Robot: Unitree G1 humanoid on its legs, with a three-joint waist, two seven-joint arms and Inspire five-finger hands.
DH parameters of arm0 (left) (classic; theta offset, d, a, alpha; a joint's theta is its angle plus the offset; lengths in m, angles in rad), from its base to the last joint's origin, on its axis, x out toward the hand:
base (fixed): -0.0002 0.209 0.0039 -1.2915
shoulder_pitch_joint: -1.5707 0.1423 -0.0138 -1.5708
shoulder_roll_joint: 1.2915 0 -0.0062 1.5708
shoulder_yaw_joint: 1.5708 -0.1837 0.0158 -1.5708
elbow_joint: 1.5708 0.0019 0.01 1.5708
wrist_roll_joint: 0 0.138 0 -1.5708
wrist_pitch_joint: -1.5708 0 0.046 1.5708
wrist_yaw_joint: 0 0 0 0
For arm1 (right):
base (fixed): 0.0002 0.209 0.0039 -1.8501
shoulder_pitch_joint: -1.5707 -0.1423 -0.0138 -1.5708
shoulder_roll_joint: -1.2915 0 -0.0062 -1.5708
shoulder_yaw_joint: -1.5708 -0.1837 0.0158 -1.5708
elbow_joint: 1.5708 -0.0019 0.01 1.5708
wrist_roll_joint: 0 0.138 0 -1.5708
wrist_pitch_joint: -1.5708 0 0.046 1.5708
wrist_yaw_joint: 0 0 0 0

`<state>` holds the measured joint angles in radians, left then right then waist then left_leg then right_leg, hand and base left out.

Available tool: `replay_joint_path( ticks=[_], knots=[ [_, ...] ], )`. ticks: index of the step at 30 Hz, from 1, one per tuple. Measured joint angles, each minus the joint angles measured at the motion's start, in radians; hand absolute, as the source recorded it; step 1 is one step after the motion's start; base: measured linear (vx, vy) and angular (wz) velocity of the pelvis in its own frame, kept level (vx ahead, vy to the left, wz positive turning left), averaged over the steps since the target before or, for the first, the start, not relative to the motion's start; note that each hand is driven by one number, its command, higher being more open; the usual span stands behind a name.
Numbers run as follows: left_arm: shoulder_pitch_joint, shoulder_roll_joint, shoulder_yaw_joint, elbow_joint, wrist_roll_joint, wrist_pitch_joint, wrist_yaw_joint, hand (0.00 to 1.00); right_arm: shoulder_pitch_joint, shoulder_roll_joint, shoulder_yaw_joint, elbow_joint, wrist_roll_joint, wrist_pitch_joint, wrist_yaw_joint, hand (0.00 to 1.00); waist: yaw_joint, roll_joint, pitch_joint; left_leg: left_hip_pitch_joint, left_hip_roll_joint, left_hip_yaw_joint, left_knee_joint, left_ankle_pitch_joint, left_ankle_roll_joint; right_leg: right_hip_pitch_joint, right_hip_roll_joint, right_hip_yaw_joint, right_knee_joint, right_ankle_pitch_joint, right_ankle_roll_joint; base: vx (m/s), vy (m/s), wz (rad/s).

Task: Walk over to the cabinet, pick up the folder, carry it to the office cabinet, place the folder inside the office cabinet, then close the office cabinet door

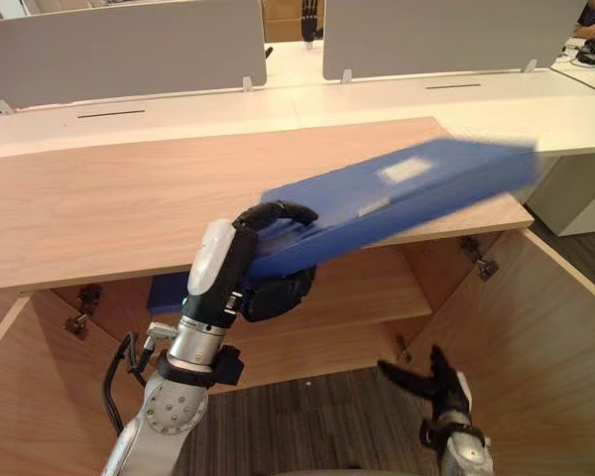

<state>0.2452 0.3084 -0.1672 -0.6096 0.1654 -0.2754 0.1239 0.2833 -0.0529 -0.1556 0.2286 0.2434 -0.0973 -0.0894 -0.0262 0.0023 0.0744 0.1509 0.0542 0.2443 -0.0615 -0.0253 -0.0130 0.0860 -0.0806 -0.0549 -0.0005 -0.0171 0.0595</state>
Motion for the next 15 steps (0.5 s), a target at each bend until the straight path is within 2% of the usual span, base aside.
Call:
replay_joint_path(
  ticks=[4,8,12,15],
  knots=[
    [0.038,-0.07,0.058,-0.083,-0.247,-0.005,-0.035,0.0,0.06,0.046,-0.017,-0.283,0.149,-0.042,0.026,1.0,-0.004,-0.008,0.019,-0.001,0.002,0.016,0.016,-0.014,0.0,-0.004,0.001,0.018,0.0,0.001,0.002,0.0,-0.011,-0.12],
    [0.065,-0.094,0.111,-0.105,-0.458,-0.004,-0.102,0.0,0.084,0.043,-0.018,-0.493,0.276,-0.058,0.091,1.0,-0.014,-0.009,0.03,-0.001,0.003,0.041,0.037,-0.034,0.004,-0.006,0.001,0.041,0.0,0.003,0.004,0.01,0.003,-0.19],
    [0.074,-0.101,0.109,-0.105,-0.641,0.014,-0.173,0.0,0.053,-0.017,0.014,-0.644,0.387,-0.074,0.179,1.0,-0.015,-0.013,0.037,-0.001,0.002,0.068,0.051,-0.05,0.006,-0.013,0.0,0.07,0.0,0.007,0.012,0.0,0.005,-0.2],
    [0.076,-0.098,0.094,-0.1,-0.713,0.034,-0.219,0.0,-0.013,-0.081,0.059,-0.671,0.412,-0.082,0.222,1.0,-0.018,-0.012,0.038,-0.002,0.0,0.075,0.063,-0.059,0.01,-0.014,-0.002,0.079,0.001,0.01,0.016,-0.01,0.002,-0.1]
  ],
)
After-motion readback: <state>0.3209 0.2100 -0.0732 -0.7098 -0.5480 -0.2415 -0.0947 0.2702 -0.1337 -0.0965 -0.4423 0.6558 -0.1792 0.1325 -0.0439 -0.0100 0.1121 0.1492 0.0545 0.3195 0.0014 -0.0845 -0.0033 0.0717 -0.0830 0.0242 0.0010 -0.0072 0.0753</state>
